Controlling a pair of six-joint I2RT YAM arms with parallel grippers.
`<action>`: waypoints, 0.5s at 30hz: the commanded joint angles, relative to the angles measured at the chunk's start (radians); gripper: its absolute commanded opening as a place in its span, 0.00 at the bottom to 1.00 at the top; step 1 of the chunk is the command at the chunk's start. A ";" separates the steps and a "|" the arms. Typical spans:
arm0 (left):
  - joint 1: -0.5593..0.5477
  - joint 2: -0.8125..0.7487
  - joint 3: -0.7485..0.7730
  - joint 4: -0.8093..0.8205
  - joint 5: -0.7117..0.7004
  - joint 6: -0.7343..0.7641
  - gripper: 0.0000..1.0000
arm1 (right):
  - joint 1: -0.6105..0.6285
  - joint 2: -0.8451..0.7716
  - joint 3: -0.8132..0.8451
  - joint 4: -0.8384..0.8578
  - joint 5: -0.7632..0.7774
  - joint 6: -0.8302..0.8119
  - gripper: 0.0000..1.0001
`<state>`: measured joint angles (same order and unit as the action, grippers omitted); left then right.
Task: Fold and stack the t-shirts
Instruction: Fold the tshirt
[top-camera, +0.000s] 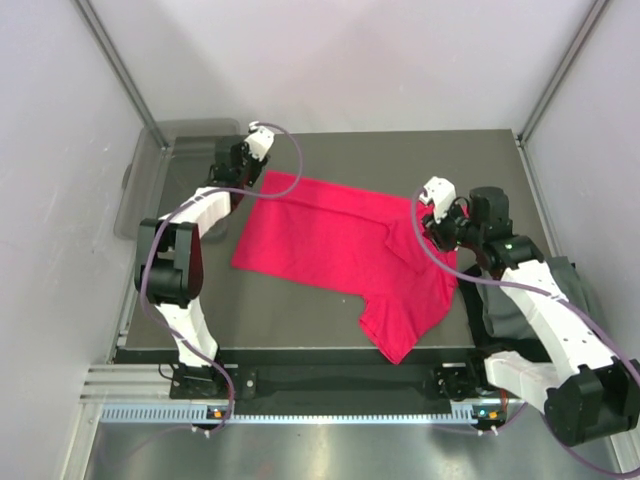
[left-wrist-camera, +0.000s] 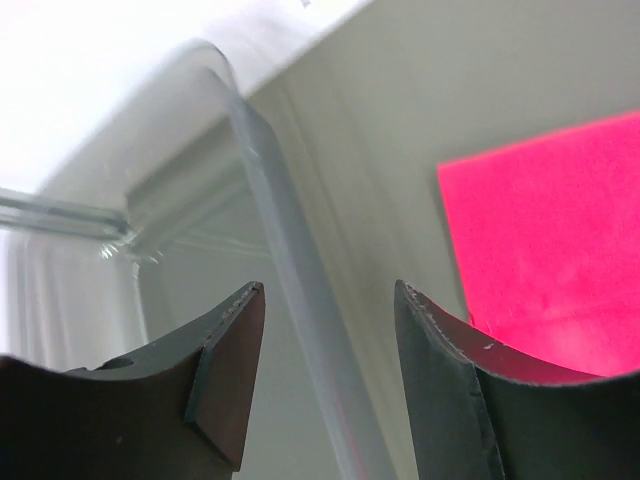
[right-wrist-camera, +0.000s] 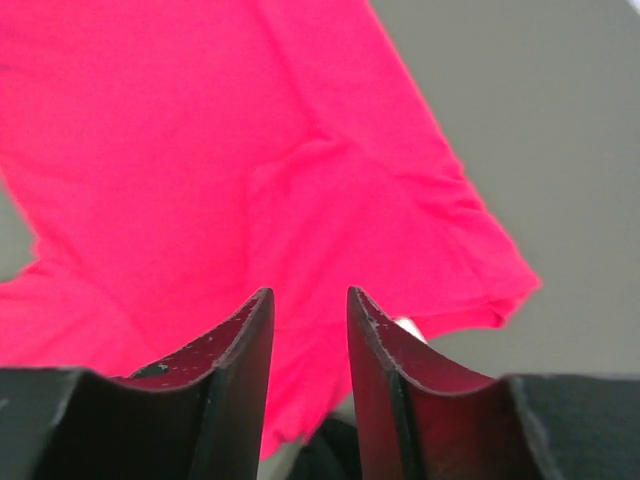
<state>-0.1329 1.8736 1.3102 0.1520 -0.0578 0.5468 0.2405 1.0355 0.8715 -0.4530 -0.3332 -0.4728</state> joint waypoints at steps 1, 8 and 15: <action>0.000 -0.027 0.056 0.026 0.006 -0.028 0.60 | 0.006 0.030 0.009 0.083 0.110 -0.050 0.36; -0.008 0.165 0.274 -0.118 0.113 -0.113 0.58 | -0.073 0.233 0.035 0.292 0.217 -0.049 0.42; -0.008 0.352 0.510 -0.290 0.145 -0.196 0.58 | -0.230 0.545 0.222 0.318 0.204 0.036 0.44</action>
<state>-0.1394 2.1765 1.7283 -0.0406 0.0498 0.4084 0.0750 1.5082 0.9787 -0.2108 -0.1383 -0.4839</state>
